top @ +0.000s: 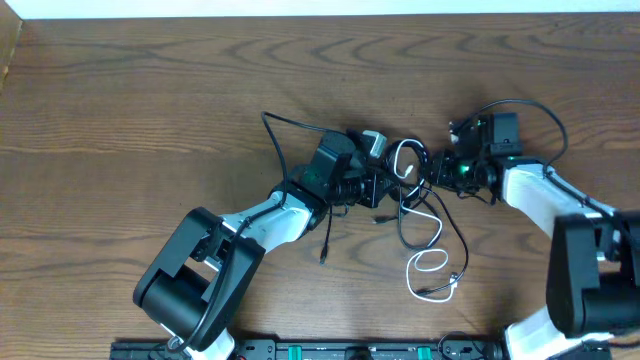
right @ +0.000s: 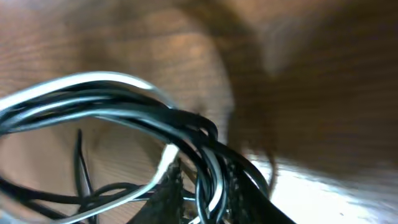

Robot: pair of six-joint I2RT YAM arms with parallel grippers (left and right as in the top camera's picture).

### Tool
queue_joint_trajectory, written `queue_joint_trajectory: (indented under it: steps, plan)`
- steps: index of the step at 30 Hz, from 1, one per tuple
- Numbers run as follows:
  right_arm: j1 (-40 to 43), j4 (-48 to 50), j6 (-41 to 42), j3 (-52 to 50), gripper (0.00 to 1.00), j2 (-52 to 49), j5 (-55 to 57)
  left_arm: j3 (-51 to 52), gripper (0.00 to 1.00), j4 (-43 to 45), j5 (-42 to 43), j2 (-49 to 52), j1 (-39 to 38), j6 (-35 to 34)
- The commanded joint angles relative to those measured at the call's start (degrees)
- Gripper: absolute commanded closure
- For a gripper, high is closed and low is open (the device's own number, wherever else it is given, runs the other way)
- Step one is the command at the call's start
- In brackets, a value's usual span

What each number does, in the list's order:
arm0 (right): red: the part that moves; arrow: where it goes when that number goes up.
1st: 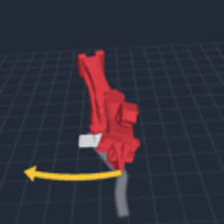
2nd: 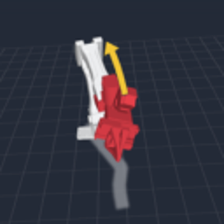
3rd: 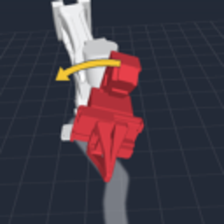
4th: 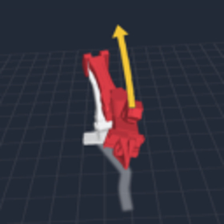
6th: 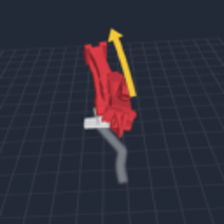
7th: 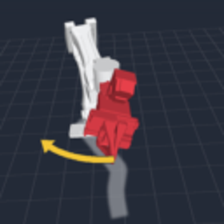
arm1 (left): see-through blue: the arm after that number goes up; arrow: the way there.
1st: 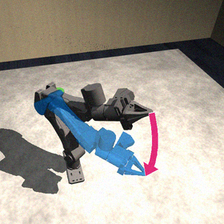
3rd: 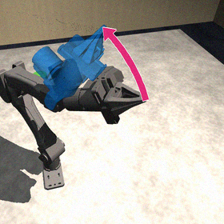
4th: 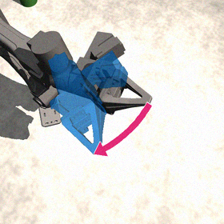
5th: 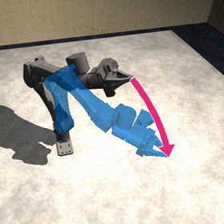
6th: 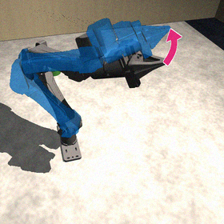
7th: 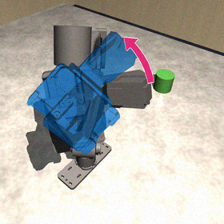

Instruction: Untangle cables

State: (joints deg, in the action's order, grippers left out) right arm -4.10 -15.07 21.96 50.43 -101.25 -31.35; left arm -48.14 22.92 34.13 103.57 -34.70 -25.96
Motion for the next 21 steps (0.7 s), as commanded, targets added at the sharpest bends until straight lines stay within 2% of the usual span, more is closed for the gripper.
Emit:
queue_joint_trajectory:
  steps: [1,7,10,13,17,21]
  plan:
    - [-0.4,0.5,0.7,-0.3,0.81,-1.9,-3.5,-0.1,0.92,-0.2,-0.6,0.2,0.1,-0.3]
    - [-0.4,2.0,2.4,-0.3,0.78,-3.3,0.4,-0.1,0.92,-0.4,-0.6,0.2,0.1,-0.3]
    - [-0.4,2.5,6.0,-0.3,0.84,-3.7,3.7,-0.1,0.92,-1.4,-0.6,0.2,0.1,-0.3]
    - [-0.4,3.6,6.3,-0.3,0.98,-3.8,3.6,-0.1,0.92,-3.2,-1.5,0.2,0.1,-0.3]
    - [-0.2,4.0,6.3,-0.3,0.99,-3.8,1.7,-0.1,0.92,-5.4,-3.4,0.2,0.1,-0.3]
    - [0.9,3.9,4.5,-0.3,0.99,-3.0,-4.7,-0.1,0.92,-6.7,-5.8,0.2,0.1,-0.3]
